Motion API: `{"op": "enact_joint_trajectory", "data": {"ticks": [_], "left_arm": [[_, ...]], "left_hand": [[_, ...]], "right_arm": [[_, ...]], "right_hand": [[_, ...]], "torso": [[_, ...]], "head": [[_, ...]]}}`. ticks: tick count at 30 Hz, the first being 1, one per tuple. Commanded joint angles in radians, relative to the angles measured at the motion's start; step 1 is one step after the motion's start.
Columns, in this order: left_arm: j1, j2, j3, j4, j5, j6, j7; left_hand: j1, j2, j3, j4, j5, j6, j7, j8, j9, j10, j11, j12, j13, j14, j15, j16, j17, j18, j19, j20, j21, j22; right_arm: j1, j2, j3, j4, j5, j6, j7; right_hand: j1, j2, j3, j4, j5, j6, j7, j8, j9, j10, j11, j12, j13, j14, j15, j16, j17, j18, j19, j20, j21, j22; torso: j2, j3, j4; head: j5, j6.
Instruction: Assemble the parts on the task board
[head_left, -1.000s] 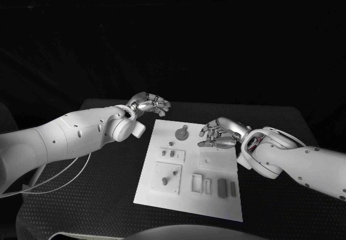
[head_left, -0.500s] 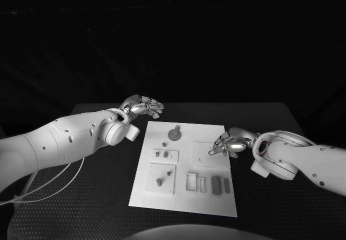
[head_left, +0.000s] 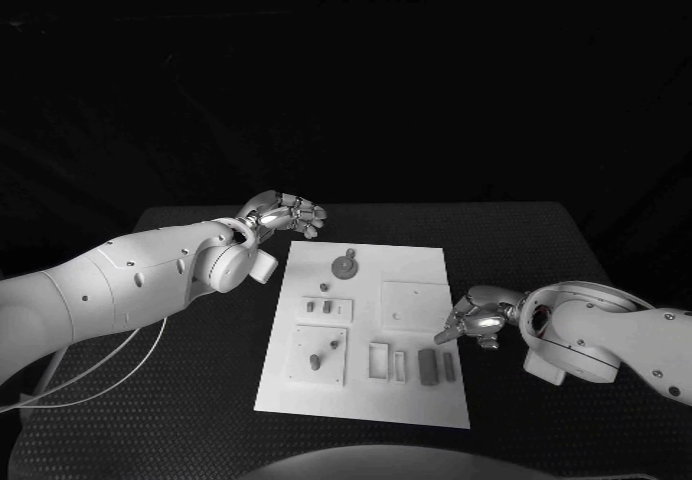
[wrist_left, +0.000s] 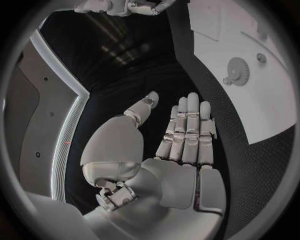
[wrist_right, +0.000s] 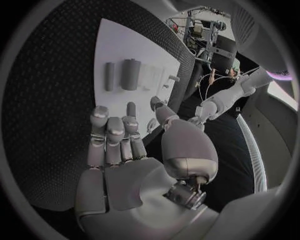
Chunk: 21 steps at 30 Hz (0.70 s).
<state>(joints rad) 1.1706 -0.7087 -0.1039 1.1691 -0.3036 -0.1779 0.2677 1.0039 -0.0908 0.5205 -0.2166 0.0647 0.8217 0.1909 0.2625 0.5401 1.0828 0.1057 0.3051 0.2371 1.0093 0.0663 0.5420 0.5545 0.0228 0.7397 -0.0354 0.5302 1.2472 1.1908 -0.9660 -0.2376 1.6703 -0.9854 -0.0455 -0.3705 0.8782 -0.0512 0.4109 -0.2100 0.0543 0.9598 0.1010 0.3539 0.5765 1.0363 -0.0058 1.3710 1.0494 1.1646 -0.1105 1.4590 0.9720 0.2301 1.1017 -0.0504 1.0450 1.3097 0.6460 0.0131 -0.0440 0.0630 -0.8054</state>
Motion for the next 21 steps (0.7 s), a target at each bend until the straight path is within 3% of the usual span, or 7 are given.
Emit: {"op": "enact_joint_trajectory", "data": {"ticks": [1, 7, 16, 21], "left_arm": [[-0.002, 0.004, -0.001, 0.001, 0.011, 0.024, 0.010], [-0.004, 0.001, -0.002, 0.004, 0.012, 0.027, 0.010], [-0.004, 0.002, -0.002, 0.005, 0.012, 0.029, 0.011], [-0.004, 0.001, -0.002, 0.007, 0.012, 0.024, 0.005]], "left_hand": [[-0.003, 0.006, 0.001, 0.008, -0.002, -0.007, -0.003, 0.004, -0.002, 0.001, 0.008, -0.004, 0.002, 0.005, 0.002, -0.006, 0.001, 0.013, 0.005, 0.004, -0.005, 0.001], [-0.002, 0.007, 0.001, 0.008, -0.002, -0.008, -0.003, 0.004, -0.002, 0.001, 0.008, -0.004, 0.002, 0.004, 0.002, -0.007, 0.002, 0.013, 0.005, 0.004, -0.006, 0.002], [-0.003, 0.007, 0.000, 0.008, -0.002, -0.008, -0.003, 0.004, -0.002, 0.000, 0.008, -0.004, 0.002, 0.004, 0.002, -0.008, 0.003, 0.013, 0.004, 0.004, -0.006, 0.002], [-0.004, 0.006, -0.001, 0.008, -0.002, -0.009, -0.002, 0.004, -0.002, 0.000, 0.008, -0.005, 0.002, 0.004, 0.002, -0.009, 0.004, 0.012, 0.004, 0.004, -0.007, 0.002]], "right_arm": [[-0.003, 0.002, 0.000, 0.005, -0.036, 0.089, -0.085], [-0.018, 0.015, -0.003, 0.014, -0.011, 0.073, -0.094], [-0.030, 0.043, -0.005, 0.009, 0.026, 0.069, -0.097], [-0.033, 0.050, -0.006, 0.002, 0.026, 0.076, -0.107]], "right_hand": [[-0.009, -0.012, 0.023, 0.010, -0.005, 0.000, 0.001, 0.003, 0.006, 0.034, -0.003, 0.007, 0.025, 0.034, -0.004, 0.005, 0.033, 0.032, 0.013, -0.005, 0.006, 0.008], [-0.042, -0.035, 0.111, 0.025, -0.004, -0.005, 0.004, -0.021, 0.005, 0.076, 0.001, -0.003, 0.058, 0.070, 0.000, -0.013, 0.072, 0.032, 0.031, -0.010, 0.012, 0.005], [-0.138, -0.032, 0.146, 0.070, -0.005, -0.011, 0.011, -0.046, -0.014, 0.083, 0.007, -0.015, 0.069, 0.080, 0.006, -0.026, 0.092, 0.032, 0.030, -0.005, 0.013, 0.005], [-0.174, -0.039, 0.162, 0.072, -0.005, -0.010, 0.012, -0.053, -0.021, 0.084, 0.008, -0.020, 0.075, 0.082, 0.007, -0.032, 0.100, 0.032, 0.030, -0.005, 0.015, 0.007]], "torso": [[-0.003, -0.0004, -0.0003], [-0.001, -0.0048, -0.0015], [-0.001, -0.0041, 0.0001], [0.000, -0.0042, -0.0017]], "head": [[-0.001, -0.005], [0.001, -0.008], [-0.001, -0.013], [0.002, -0.017]]}}
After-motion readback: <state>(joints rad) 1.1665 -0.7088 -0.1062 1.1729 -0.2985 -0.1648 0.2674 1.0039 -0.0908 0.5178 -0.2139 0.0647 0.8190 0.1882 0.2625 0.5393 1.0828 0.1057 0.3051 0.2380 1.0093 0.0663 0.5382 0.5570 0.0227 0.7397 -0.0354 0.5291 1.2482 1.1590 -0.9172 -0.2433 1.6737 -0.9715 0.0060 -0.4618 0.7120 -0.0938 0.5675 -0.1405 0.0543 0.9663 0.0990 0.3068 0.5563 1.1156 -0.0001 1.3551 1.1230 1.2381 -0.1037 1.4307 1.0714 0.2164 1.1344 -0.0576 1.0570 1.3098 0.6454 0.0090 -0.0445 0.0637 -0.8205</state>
